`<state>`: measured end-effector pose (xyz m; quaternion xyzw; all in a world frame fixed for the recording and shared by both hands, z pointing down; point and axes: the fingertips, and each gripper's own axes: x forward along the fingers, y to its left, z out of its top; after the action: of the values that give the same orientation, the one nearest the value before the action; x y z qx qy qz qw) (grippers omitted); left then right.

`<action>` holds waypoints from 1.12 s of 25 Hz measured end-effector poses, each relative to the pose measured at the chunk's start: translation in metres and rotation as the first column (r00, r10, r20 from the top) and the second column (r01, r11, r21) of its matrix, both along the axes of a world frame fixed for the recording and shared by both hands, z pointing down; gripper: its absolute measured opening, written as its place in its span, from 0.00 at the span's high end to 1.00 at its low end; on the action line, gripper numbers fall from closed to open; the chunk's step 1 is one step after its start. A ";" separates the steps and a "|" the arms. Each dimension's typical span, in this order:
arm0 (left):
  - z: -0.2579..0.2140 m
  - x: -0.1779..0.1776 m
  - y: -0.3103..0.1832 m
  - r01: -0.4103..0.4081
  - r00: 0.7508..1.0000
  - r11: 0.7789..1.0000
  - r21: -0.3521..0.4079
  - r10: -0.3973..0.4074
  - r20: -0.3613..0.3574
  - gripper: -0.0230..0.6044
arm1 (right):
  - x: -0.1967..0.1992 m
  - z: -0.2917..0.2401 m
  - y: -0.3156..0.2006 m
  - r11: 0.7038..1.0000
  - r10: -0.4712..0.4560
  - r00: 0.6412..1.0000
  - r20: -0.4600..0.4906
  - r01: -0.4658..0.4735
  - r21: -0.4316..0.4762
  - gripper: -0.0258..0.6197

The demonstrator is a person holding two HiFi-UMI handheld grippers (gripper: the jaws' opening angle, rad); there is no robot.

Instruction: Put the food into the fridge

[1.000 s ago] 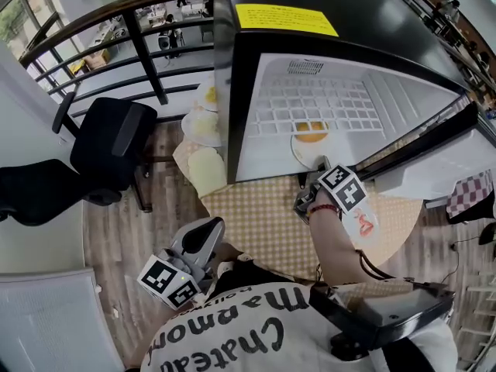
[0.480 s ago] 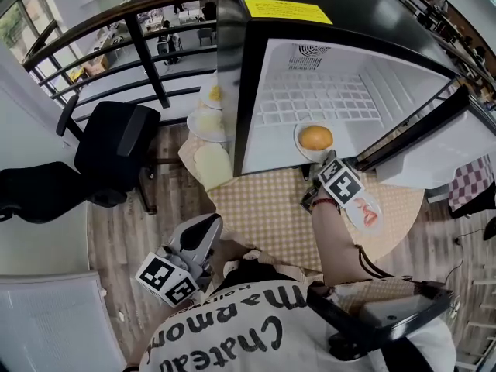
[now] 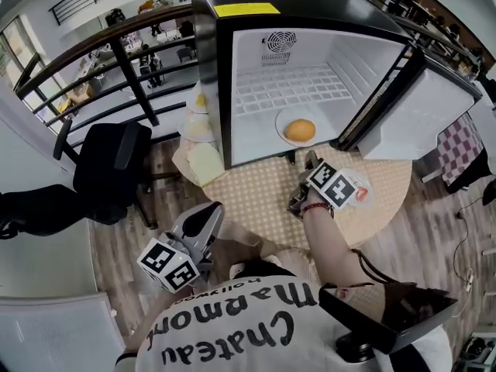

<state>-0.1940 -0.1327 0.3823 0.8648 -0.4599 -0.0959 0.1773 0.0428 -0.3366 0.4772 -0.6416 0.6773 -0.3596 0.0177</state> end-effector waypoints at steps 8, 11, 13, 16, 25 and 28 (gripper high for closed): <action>-0.016 0.032 -0.006 -0.015 1.000 0.999 0.041 0.016 -0.025 0.96 | 0.003 -0.041 0.047 0.978 -0.188 0.956 0.223 0.162 0.128 0.91; -0.018 0.050 -0.005 0.002 0.999 0.999 0.034 -0.001 -0.032 0.96 | 0.020 -0.062 0.064 0.957 -0.263 0.940 0.218 0.226 0.182 0.92; -0.017 0.064 -0.003 0.024 0.999 0.999 0.023 -0.023 -0.042 0.96 | 0.031 -0.072 0.077 0.935 -0.325 0.932 0.161 0.292 0.202 0.93; -0.016 0.089 0.004 0.046 0.997 0.999 0.026 -0.045 -0.065 0.96 | 0.049 -0.085 0.100 0.889 -0.412 0.911 0.015 0.399 0.225 0.93; -0.007 0.167 0.048 0.069 0.996 0.996 0.048 -0.066 -0.067 0.96 | 0.090 -0.070 0.157 0.803 -0.548 0.833 -0.079 0.550 0.229 0.94; -0.007 0.189 0.069 0.091 0.994 0.994 0.054 -0.087 -0.063 0.96 | 0.111 -0.072 0.173 0.788 -0.565 0.821 -0.083 0.567 0.239 0.94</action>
<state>-0.0051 -0.0642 0.3755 0.8447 -0.4897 -0.1427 0.1622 0.1534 -0.1637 0.4051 -0.4031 0.8784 -0.2565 -0.0113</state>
